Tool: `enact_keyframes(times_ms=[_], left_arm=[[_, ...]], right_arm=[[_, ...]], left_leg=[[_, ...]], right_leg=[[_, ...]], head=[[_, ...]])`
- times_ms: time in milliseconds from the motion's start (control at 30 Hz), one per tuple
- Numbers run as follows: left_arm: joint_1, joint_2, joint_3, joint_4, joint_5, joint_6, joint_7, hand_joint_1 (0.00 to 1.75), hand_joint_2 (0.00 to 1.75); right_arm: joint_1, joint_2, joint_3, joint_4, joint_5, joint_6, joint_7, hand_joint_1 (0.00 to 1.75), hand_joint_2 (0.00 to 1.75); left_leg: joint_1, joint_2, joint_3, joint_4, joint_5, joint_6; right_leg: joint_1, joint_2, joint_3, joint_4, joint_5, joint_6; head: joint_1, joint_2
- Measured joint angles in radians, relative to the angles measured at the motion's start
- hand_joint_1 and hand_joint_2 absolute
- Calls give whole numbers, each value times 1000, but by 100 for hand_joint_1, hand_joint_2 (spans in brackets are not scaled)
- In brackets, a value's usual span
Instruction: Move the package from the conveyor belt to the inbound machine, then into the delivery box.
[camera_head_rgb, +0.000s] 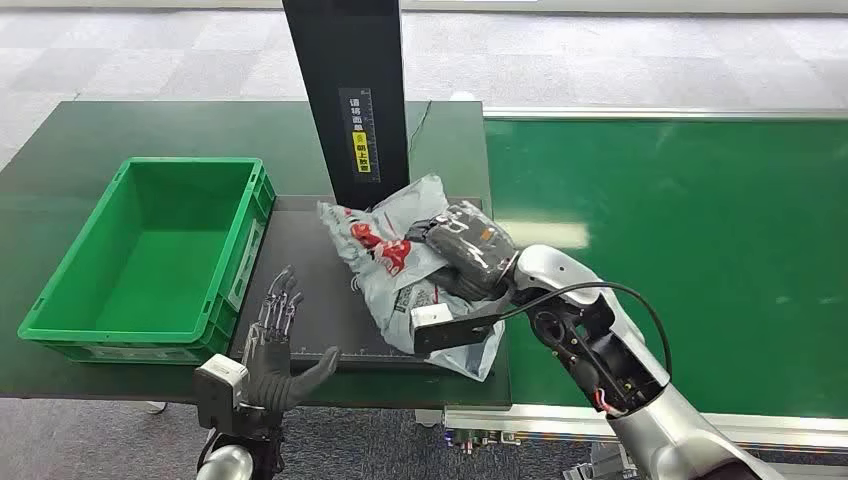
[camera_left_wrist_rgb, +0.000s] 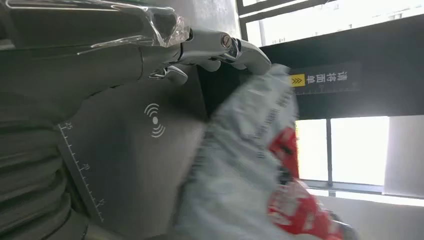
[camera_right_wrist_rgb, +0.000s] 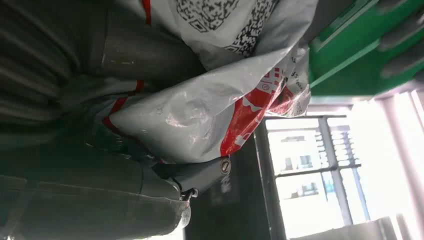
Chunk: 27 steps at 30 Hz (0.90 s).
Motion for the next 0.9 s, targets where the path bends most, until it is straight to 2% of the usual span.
enact_keyframes(times_ms=[133, 300, 433, 533, 633, 767, 900], left_arm=[[-11, 0, -6, 5, 11, -1, 0, 0, 175], [-29, 0, -20, 22, 48, -19, 3, 0, 175], [-36, 1, -24, 33, 58, -22, 6, 0, 175], [-35, 1, -24, 38, 60, -16, 7, 0, 175], [-31, 2, -24, 39, 61, -6, 8, 0, 175], [-22, 2, -24, 38, 61, -1, 8, 0, 175], [-22, 2, -25, 38, 61, 0, 7, 0, 175]], right_arm=[[2, 10, 47, 44, -17, 31, 7, 175, 175], [-6, 7, 104, 140, -34, 99, 61, 175, 175], [-14, -12, 123, 199, -34, 97, 104, 175, 175], [-17, -28, 131, 219, -8, 46, 137, 175, 175], [-19, -39, 132, 227, 20, -49, 136, 175, 175], [-17, -45, 114, 228, 22, -168, 58, 175, 175], [-3, -43, 89, 228, 9, -197, -1, 175, 175]], left_leg=[[0, 0, 0, 0, 0, 0], [0, -1, 0, 0, 0, 0], [0, -1, 0, 0, 0, 0], [0, -1, 0, 0, 0, 0], [0, -1, 0, 0, 0, 0], [0, -1, 0, 0, 0, 0], [0, -1, 0, 0, 0, 0]], right_leg=[[0, 0, 0, 0, 0, 0], [0, 0, 0, 0, 0, 0], [0, 0, 0, 0, 0, 0], [0, 0, 0, 0, 0, 0], [0, 0, 0, 0, 0, 0], [0, 0, 0, 0, 0, 0], [0, 0, 0, 0, 0, 0]], head=[[0, 0], [0, 0], [0, 0], [0, 0], [0, 0], [0, 0], [0, 0]])
